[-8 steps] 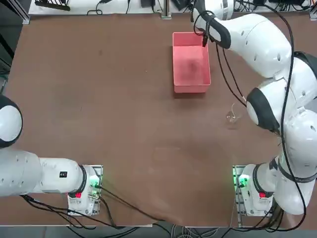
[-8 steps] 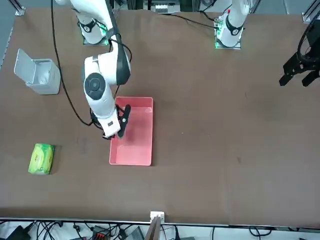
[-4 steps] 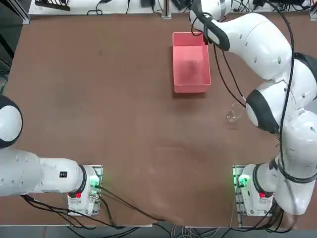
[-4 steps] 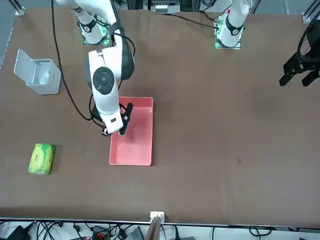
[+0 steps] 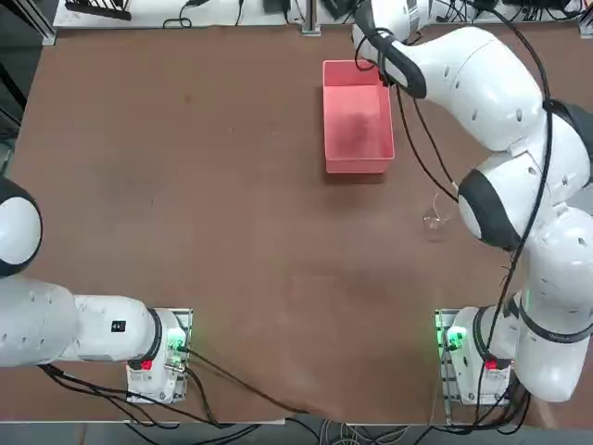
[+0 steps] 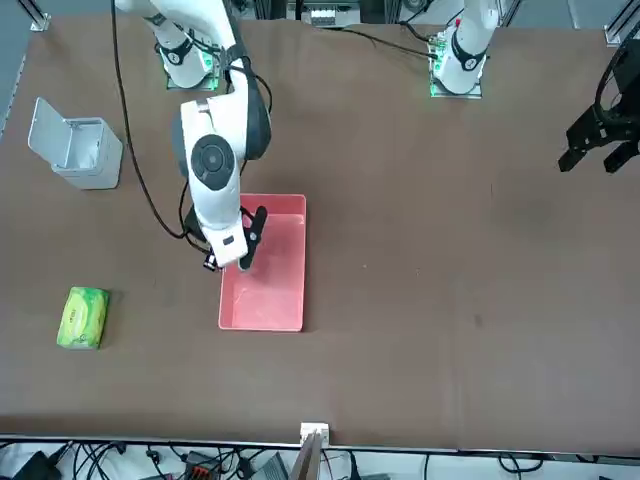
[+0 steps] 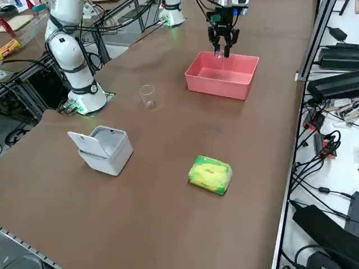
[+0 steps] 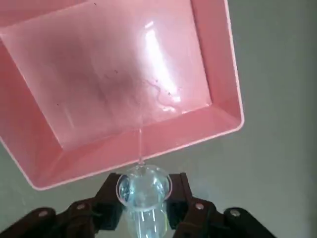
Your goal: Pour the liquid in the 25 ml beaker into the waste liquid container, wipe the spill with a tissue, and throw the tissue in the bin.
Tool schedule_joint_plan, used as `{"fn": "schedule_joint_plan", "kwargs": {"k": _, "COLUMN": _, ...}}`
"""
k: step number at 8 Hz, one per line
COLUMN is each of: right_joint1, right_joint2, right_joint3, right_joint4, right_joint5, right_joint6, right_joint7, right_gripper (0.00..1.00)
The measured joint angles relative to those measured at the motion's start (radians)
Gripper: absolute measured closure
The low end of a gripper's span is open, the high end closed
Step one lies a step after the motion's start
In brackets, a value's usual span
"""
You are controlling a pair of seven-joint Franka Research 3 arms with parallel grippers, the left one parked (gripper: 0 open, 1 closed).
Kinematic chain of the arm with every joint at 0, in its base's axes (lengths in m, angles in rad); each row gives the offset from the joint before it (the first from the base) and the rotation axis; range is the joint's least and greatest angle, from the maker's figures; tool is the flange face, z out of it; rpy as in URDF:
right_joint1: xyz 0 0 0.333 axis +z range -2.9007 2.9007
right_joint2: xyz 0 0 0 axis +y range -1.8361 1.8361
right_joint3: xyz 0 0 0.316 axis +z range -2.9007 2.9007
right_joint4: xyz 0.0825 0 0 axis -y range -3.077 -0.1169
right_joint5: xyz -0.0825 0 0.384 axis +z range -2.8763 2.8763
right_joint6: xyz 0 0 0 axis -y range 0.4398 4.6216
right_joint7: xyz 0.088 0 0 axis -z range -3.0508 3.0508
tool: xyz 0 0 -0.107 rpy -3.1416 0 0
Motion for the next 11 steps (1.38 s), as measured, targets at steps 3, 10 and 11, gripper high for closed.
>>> {"fn": "schedule_joint_plan", "kwargs": {"k": 3, "right_joint1": 0.046, "right_joint2": 0.008, "right_joint3": 0.000, "right_joint4": 0.002, "right_joint5": -0.048, "right_joint6": -0.033, "right_joint7": 0.030, "right_gripper": 0.53}}
{"fn": "schedule_joint_plan", "kwargs": {"k": 10, "right_joint1": 0.085, "right_joint2": 0.095, "right_joint3": 0.001, "right_joint4": 0.088, "right_joint5": -0.158, "right_joint6": -0.151, "right_joint7": 0.053, "right_gripper": 0.53}}
{"fn": "schedule_joint_plan", "kwargs": {"k": 11, "right_joint1": 0.091, "right_joint2": 0.103, "right_joint3": 0.001, "right_joint4": 0.094, "right_joint5": -0.168, "right_joint6": -0.156, "right_joint7": 0.053, "right_gripper": 0.53}}
